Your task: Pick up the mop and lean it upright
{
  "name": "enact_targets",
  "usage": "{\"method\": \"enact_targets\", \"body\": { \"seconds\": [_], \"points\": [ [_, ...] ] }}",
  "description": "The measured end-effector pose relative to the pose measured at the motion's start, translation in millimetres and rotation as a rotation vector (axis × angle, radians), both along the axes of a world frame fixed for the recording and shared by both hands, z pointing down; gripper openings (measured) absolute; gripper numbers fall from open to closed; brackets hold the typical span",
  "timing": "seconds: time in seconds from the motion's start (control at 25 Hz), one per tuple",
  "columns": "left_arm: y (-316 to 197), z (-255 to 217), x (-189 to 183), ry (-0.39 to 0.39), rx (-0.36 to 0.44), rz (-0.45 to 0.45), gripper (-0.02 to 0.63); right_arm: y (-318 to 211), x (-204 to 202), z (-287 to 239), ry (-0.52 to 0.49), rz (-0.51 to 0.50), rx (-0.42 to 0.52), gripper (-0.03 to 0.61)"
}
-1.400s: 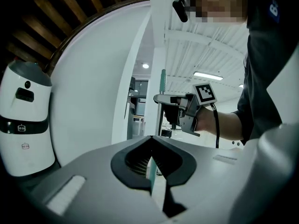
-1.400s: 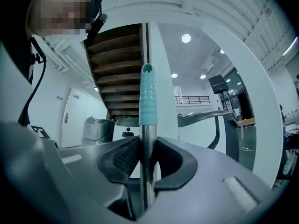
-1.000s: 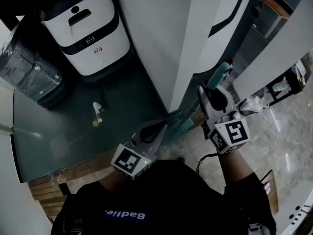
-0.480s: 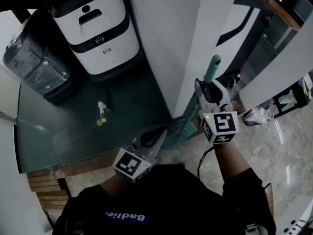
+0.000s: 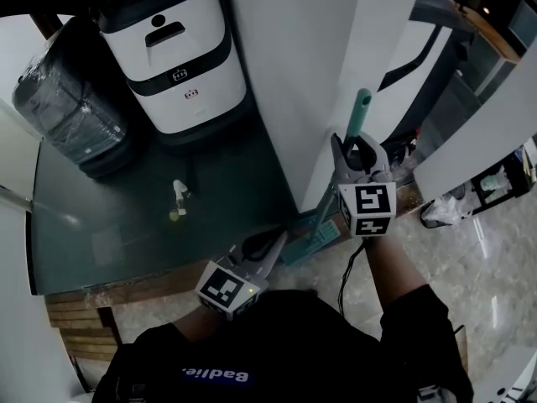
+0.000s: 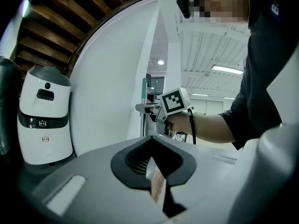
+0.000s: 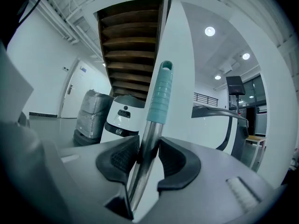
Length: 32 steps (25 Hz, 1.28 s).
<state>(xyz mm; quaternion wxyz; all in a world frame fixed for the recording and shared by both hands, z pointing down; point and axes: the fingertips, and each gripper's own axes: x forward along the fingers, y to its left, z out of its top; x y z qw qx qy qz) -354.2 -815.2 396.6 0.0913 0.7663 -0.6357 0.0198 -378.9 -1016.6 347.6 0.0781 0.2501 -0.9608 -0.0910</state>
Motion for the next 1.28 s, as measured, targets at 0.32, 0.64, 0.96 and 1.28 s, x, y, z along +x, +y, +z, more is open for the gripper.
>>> {"method": "enact_targets", "body": {
  "seconds": [0.32, 0.64, 0.96, 1.28],
  "points": [
    [2.1, 4.1, -3.6, 0.016, -0.01, 0.001, 0.02, -4.9, -4.7, 22.7, 0.057, 0.013, 0.009, 0.201],
    [3.4, 3.5, -2.6, 0.01, -0.007, 0.022, 0.02, -1.1, -1.1, 19.0, 0.044, 0.021, 0.012, 0.201],
    [3.1, -3.6, 5.8, 0.005, 0.017, 0.058, 0.02, 12.5, 13.1, 12.9, 0.017, 0.016, -0.017, 0.198],
    [-0.7, -5.5, 24.1, 0.009, 0.024, 0.104, 0.02, 21.8, 41.5, 12.2, -0.036, 0.034, -0.051, 0.178]
  ]
}}
